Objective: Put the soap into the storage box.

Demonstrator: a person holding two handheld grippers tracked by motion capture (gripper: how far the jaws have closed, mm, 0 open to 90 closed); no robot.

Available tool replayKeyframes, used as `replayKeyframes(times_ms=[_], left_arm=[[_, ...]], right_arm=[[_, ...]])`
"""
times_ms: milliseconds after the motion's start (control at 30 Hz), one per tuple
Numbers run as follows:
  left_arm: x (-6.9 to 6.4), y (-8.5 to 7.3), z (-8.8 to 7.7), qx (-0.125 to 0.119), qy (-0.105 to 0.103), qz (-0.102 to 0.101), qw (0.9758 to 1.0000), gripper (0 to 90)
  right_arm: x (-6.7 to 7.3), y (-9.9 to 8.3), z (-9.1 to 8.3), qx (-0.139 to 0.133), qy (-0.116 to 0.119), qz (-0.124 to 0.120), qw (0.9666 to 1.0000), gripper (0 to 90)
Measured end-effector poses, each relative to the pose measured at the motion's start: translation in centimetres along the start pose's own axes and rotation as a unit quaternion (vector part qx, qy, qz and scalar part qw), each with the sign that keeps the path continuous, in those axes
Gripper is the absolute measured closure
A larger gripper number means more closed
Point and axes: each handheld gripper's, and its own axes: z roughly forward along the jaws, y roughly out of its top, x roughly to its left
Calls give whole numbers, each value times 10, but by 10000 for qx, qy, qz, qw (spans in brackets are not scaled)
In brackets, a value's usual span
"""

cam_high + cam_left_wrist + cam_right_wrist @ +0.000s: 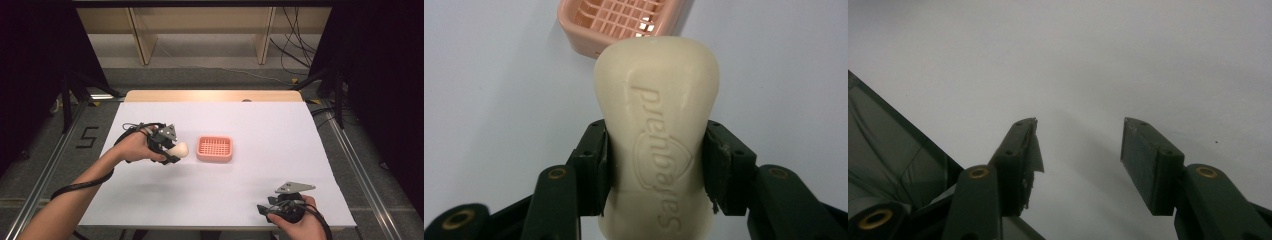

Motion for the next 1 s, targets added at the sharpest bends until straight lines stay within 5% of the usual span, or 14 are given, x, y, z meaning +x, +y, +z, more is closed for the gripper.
replayKeyframes(times_ms=[700,967,1000], left_arm=[[4,8,7,45,-51,-13,10000,496],[7,13,8,187,-33,173,9997,496],[6,14,10,93,-36,72,9999,496]], right_arm=[[-1,0,-1,87,78,-46,9999,485],[1,1,-2,108,79,-2,9999,483],[1,1,-2,109,80,-1,9999,484]])
